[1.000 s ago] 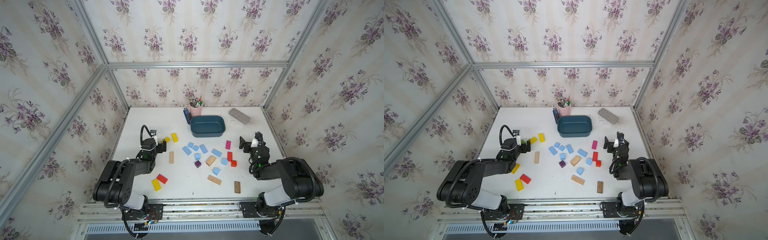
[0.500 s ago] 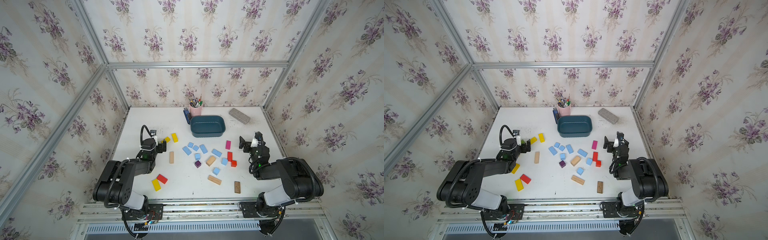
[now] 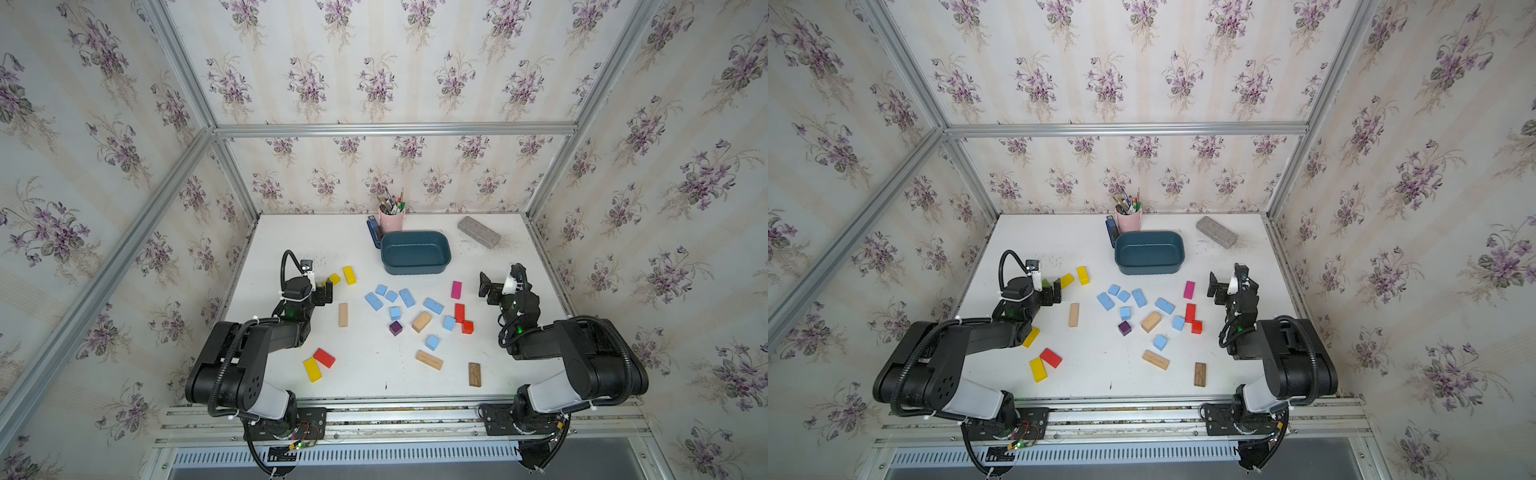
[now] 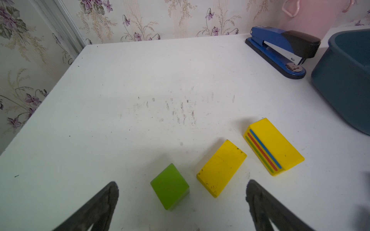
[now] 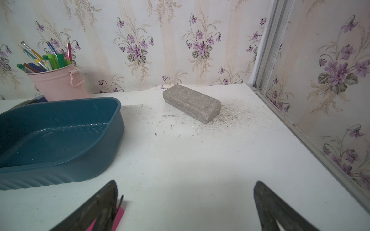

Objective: Pick out the blue building blocks
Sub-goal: Pick up the building block from the center of the board.

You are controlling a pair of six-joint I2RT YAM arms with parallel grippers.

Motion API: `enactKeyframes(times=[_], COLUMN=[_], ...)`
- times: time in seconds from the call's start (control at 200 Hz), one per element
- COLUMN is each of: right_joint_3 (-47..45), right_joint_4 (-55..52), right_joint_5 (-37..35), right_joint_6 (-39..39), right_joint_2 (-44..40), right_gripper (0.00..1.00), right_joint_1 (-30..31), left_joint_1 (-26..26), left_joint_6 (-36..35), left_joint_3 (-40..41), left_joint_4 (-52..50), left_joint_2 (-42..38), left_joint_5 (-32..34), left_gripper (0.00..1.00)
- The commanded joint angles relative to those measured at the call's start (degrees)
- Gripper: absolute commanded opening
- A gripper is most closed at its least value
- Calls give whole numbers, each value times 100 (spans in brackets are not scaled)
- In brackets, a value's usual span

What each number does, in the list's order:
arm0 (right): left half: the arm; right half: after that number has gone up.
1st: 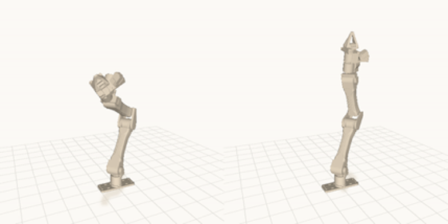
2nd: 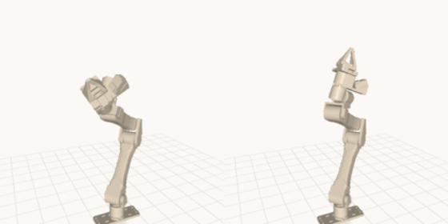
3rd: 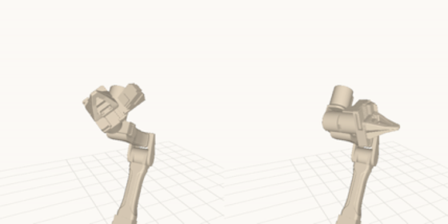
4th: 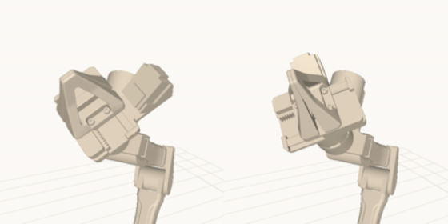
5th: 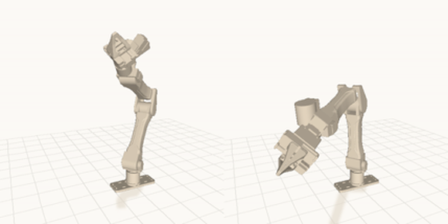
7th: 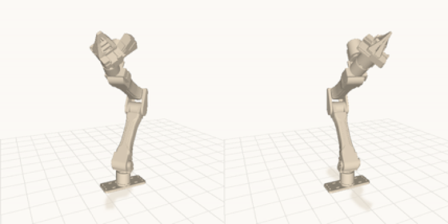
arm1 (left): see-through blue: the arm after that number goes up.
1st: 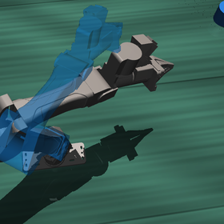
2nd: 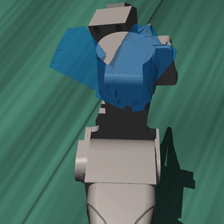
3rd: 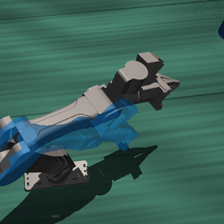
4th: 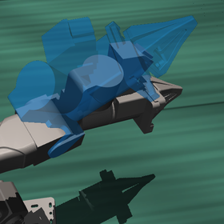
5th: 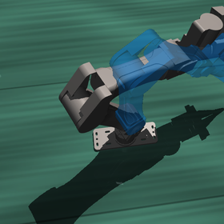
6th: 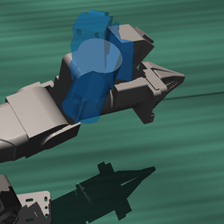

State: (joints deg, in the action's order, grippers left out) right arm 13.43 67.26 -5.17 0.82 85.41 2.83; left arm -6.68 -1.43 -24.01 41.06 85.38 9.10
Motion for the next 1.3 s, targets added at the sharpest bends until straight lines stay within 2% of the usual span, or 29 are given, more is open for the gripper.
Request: enactKeyframes(times=[0.0,0.135,0.225,0.33,0.4,0.505,0.595,0.754,0.824,1.009,1.164,1.294], right_joint_3=[277,778,983,1251,1406,1617,1827,2444,2684,2926,2908,2701], right_joint_4=[-760,-2225,-2906,-3709,-4052,-4610,-5127,-6636,-7331,-8554,-9128,-9273], right_joint_5=[-374,-376,-202,415,994,1471,2026,2305,2048,321,-306,-701], right_joint_6=[139,455,830,1226,1527,2278,2283,2287,2129,1969,2353,2780], right_joint_2=[-491,-1339,-1867,-2287,-2410,-2449,-2415,-2142,-2072,-1973,-1697,-1627], right_gripper=[100,100,100,100,100,100,100,99,99,100,100,98], right_joint_1=[-2,-2,-2,-2,-2,-2,-2,52,304,1759,2392,2868], left_joint_1=[-25,-53,-62,-61,-59,-53,-55,-44,-44,-53,-156,-492], left_joint_6=[-45,360,823,1536,1953,2414,2638,3096,3038,2202,1549,1159], left_joint_3=[2,-323,-515,-798,-1075,-1582,-2016,-2475,-2524,-2675,-2617,-2497], left_joint_4=[-33,-1414,-2106,-2865,-3360,-4071,-4551,-5279,-5495,-6401,-7033,-7267], left_joint_2=[-341,-1159,-1669,-2297,-2642,-2945,-3028,-3174,-3283,-3389,-3397,-3425], left_joint_5=[103,542,494,255,-30,-694,-1389,-2496,-2883,-3625,-3557,-3400], left_gripper=[99,99,99,99,99,99,99,99,99,99,99,99])
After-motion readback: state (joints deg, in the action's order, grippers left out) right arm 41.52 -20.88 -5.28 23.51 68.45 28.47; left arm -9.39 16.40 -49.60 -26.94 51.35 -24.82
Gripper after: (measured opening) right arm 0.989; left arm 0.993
